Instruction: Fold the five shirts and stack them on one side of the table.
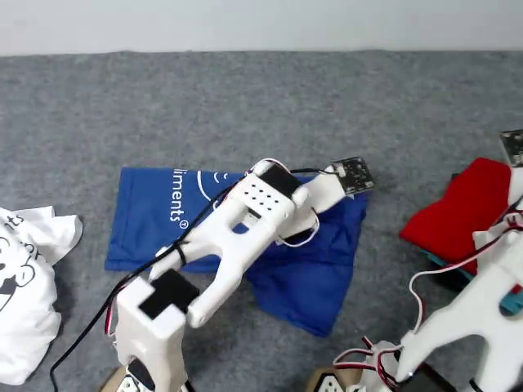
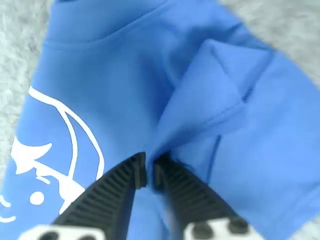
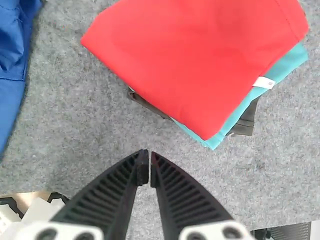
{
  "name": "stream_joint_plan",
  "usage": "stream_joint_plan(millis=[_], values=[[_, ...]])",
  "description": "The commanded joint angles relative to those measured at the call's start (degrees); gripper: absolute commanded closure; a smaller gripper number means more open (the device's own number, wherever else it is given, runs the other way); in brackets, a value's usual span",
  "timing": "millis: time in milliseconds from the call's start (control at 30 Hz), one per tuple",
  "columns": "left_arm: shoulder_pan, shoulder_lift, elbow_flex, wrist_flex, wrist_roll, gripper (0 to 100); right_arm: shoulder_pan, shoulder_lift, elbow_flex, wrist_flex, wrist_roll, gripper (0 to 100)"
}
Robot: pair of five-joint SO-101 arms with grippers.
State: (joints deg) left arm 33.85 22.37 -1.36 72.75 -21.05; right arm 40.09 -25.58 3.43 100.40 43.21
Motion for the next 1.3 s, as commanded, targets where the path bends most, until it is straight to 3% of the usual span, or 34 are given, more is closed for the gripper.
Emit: stream_joint_plan(millis=[0,300,567,833,1000,1100,1267], values=[[-2.8,2.1,-3.6,-2.6,0.4,85,0.1,-1.8,-2.6,2.2,-0.5,99.0],[-9.1,4.6,-10.5,-1.1,2.3,81,0.4,-2.3,2.5,2.1,-0.3,99.0],[-13.5,4.1,-11.4,-0.5,-1.1,81,0.2,-2.3,2.3,2.1,-0.4,99.0],[-6.2,-2.5,-20.3,14.4,-1.0,82,0.2,-2.3,2.3,2.1,-0.5,99.0],[-1.3,-5.6,-19.8,19.4,-0.9,82,0.2,-2.3,2.3,2.1,-0.5,99.0],[-1.4,-5.0,-15.5,19.0,-0.9,82,0.2,-2.3,2.3,2.1,-0.5,99.0],[-9.0,-2.5,-7.5,10.7,-1.3,82,0.4,-2.3,2.3,2.1,-0.6,99.0]])
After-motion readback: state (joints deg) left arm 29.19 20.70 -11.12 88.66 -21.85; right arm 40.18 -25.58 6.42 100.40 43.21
